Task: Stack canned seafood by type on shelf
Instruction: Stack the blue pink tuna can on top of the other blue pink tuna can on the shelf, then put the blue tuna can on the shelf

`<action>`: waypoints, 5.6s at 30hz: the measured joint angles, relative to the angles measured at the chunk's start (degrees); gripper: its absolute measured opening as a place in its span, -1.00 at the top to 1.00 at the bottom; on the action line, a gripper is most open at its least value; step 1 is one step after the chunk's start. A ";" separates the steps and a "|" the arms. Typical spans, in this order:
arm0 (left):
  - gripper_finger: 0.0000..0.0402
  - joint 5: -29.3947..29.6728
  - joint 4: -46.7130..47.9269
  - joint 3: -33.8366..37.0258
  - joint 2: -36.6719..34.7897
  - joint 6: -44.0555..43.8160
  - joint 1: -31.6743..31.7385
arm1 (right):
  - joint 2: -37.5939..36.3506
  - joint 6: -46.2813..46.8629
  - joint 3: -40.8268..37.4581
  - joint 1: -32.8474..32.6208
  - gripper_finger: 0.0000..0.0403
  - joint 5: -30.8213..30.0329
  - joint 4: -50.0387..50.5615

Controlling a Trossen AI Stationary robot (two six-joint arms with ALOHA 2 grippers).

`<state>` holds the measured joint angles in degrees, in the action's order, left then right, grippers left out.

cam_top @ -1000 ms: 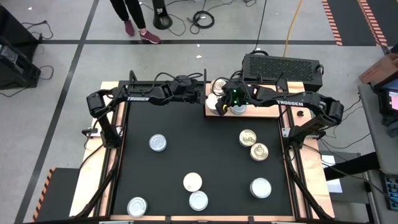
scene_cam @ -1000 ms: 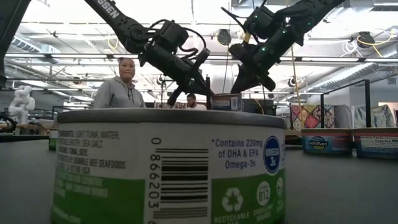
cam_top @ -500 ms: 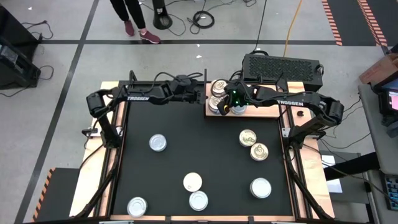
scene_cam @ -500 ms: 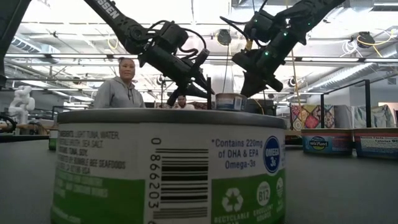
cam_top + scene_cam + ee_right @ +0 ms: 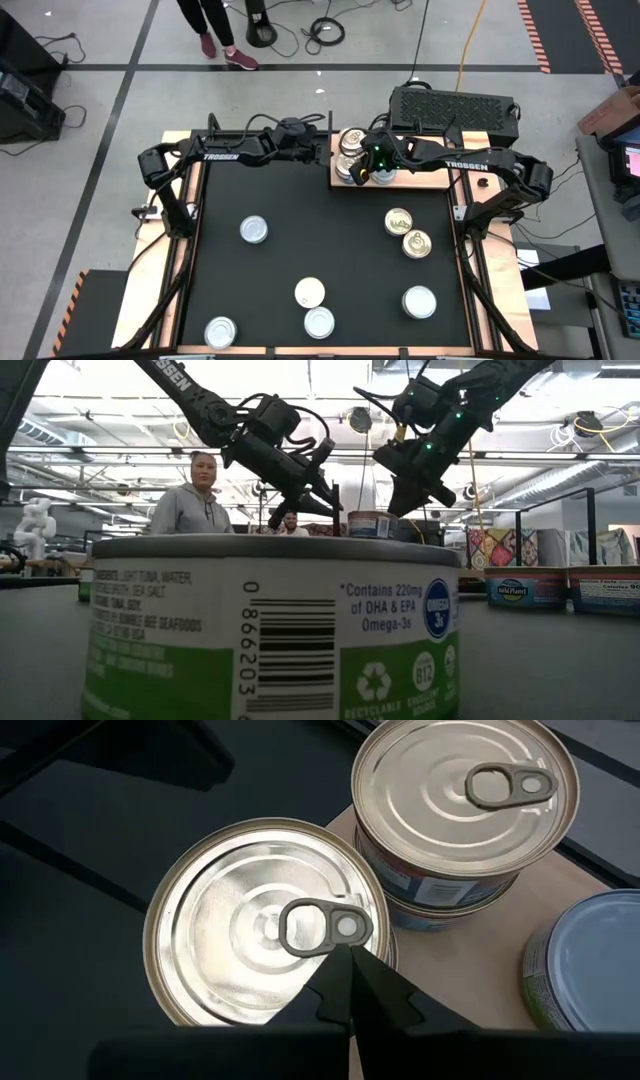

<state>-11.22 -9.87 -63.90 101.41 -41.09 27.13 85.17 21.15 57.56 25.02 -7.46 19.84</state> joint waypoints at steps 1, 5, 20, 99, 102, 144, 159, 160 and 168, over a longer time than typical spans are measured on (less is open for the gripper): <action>0.62 -0.58 0.06 0.00 -0.01 0.05 0.23 | 0.00 0.02 0.00 0.00 1.00 -0.02 0.02; 0.62 -2.22 2.62 0.02 -1.65 1.91 1.04 | 0.00 0.07 0.00 0.00 1.00 -0.15 0.10; 0.62 4.45 15.01 -0.02 -9.70 12.59 2.32 | -1.51 0.24 -0.13 0.06 1.00 -3.54 0.50; 0.62 11.79 20.85 10.88 -25.64 5.56 -38.71 | -12.74 25.43 -0.02 -55.74 1.00 -9.96 12.48; 0.62 11.82 21.13 10.88 -25.43 7.07 -41.95 | -11.57 33.50 -0.02 -59.26 1.00 -12.84 10.93; 0.49 22.57 10.38 10.80 -6.13 -0.47 -53.41 | 17.05 37.79 25.97 -66.05 1.00 -13.46 14.42; 0.20 12.31 3.39 10.80 1.71 -1.44 -49.10 | 17.04 38.13 25.99 -68.15 1.00 -11.54 21.35; 0.20 11.59 3.36 10.80 2.11 -1.45 -49.07 | 17.03 38.19 25.99 -68.38 1.00 -11.54 21.47; 0.21 9.49 -1.41 10.62 5.08 -0.94 -49.07 | 17.00 39.77 25.99 -69.86 1.00 -11.65 23.08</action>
<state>-1.73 -11.28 -53.28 106.49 -42.03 -21.93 102.17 60.91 83.55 -44.84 -19.11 42.92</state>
